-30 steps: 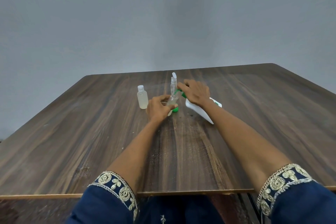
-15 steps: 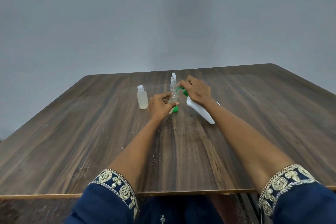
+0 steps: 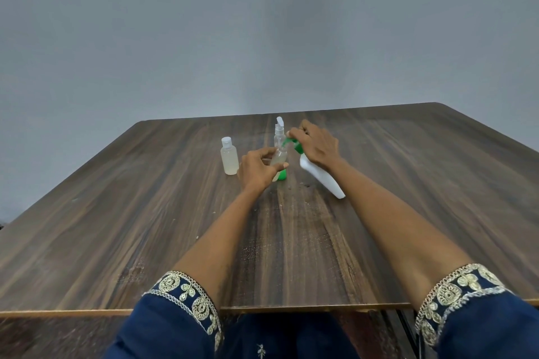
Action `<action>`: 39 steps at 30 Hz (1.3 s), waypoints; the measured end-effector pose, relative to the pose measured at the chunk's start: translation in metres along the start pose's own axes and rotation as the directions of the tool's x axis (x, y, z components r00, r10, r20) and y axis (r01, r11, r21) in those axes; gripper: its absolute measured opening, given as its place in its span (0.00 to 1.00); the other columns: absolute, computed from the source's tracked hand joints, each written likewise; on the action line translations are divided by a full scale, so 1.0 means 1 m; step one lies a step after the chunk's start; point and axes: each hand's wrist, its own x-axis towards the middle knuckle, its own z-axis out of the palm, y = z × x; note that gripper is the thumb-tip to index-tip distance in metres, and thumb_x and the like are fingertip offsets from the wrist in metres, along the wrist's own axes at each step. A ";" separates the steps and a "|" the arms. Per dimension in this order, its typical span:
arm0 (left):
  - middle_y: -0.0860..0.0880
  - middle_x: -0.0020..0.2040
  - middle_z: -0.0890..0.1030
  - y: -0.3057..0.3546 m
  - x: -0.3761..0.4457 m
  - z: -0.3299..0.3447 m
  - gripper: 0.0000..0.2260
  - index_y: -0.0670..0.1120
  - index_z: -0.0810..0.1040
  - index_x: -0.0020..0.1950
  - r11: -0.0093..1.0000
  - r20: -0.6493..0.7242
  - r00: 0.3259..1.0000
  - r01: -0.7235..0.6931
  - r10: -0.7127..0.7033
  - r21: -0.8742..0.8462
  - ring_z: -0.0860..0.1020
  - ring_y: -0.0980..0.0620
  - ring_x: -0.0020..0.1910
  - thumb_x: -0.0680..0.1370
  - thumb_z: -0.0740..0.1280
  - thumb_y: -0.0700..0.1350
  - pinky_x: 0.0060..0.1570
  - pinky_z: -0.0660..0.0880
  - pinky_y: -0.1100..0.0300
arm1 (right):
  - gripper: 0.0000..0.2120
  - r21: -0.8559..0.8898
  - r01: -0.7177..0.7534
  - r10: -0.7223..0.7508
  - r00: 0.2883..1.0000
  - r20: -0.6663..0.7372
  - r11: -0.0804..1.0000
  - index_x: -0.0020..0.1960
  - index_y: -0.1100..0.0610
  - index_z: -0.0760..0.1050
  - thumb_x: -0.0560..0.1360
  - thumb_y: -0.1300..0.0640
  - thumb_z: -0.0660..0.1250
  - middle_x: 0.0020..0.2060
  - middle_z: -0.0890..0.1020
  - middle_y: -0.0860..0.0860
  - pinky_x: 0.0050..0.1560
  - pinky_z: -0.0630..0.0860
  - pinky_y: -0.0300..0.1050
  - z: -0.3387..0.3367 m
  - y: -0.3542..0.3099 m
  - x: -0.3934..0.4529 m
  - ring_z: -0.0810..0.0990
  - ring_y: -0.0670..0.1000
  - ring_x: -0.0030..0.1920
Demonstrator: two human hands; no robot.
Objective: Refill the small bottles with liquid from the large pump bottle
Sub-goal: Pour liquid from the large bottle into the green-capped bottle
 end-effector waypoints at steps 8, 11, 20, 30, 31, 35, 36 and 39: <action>0.48 0.52 0.83 -0.003 -0.001 -0.001 0.22 0.47 0.80 0.59 1.000 -0.003 1.000 0.015 -0.015 0.010 0.79 0.56 0.46 0.66 0.77 0.50 0.50 0.77 0.56 | 0.19 -0.018 0.003 -0.003 1.000 -0.008 1.000 0.44 0.57 0.72 0.75 0.41 0.59 0.38 0.79 0.51 0.40 0.64 0.47 0.004 0.003 0.002 0.74 0.52 0.40; 0.49 0.53 0.83 -0.004 -0.001 -0.002 0.22 0.47 0.80 0.59 0.999 0.013 1.000 0.019 -0.020 0.042 0.77 0.58 0.46 0.66 0.77 0.50 0.46 0.73 0.60 | 0.17 -0.041 0.031 -0.033 0.999 -0.041 0.999 0.35 0.53 0.65 0.69 0.39 0.55 0.32 0.75 0.49 0.37 0.63 0.44 0.004 -0.001 -0.002 0.72 0.52 0.37; 0.49 0.53 0.83 -0.006 0.000 -0.002 0.22 0.48 0.80 0.59 0.999 0.017 1.000 0.023 -0.023 0.037 0.75 0.59 0.44 0.67 0.76 0.50 0.46 0.73 0.62 | 0.24 -0.069 -0.013 0.018 0.998 0.064 0.998 0.43 0.57 0.71 0.72 0.35 0.56 0.36 0.74 0.48 0.42 0.63 0.48 0.004 0.003 0.004 0.73 0.53 0.42; 0.49 0.53 0.83 -0.003 -0.001 0.000 0.23 0.47 0.80 0.59 1.000 0.017 1.000 0.016 -0.016 0.025 0.79 0.55 0.48 0.66 0.77 0.50 0.47 0.75 0.60 | 0.17 -0.007 -0.004 0.003 0.999 -0.042 1.000 0.34 0.53 0.62 0.67 0.39 0.53 0.34 0.74 0.49 0.37 0.60 0.43 0.003 -0.001 -0.002 0.70 0.51 0.37; 0.49 0.53 0.83 -0.003 -0.001 0.001 0.23 0.47 0.80 0.59 1.000 0.015 1.000 0.013 -0.013 0.027 0.79 0.56 0.48 0.66 0.77 0.50 0.47 0.75 0.60 | 0.17 -0.011 -0.004 0.004 1.000 -0.031 1.000 0.34 0.53 0.62 0.69 0.39 0.53 0.35 0.75 0.49 0.37 0.60 0.43 0.002 0.000 -0.001 0.71 0.52 0.38; 0.50 0.52 0.83 -0.001 0.000 0.000 0.23 0.48 0.80 0.59 1.000 0.005 1.000 0.026 -0.026 0.018 0.77 0.58 0.45 0.66 0.77 0.50 0.47 0.74 0.60 | 0.21 -0.054 -0.030 0.033 0.999 0.043 0.998 0.44 0.58 0.71 0.75 0.39 0.56 0.40 0.77 0.49 0.39 0.60 0.46 0.003 0.005 0.006 0.74 0.53 0.43; 0.49 0.52 0.83 -0.001 0.000 -0.001 0.23 0.48 0.80 0.59 0.999 0.004 1.000 0.028 -0.029 0.021 0.78 0.57 0.45 0.66 0.77 0.50 0.47 0.75 0.60 | 0.21 -0.052 -0.042 0.045 0.998 0.045 0.998 0.46 0.58 0.72 0.76 0.39 0.57 0.41 0.78 0.49 0.40 0.60 0.47 0.003 0.005 0.007 0.74 0.53 0.44; 0.49 0.53 0.83 -0.002 0.000 -0.001 0.23 0.47 0.79 0.59 0.999 0.010 1.000 0.027 -0.027 0.028 0.79 0.55 0.49 0.66 0.77 0.50 0.47 0.75 0.60 | 0.17 -0.042 -0.035 0.035 0.999 0.010 0.998 0.41 0.55 0.69 0.76 0.41 0.59 0.38 0.77 0.49 0.40 0.62 0.46 0.004 0.004 0.005 0.73 0.52 0.41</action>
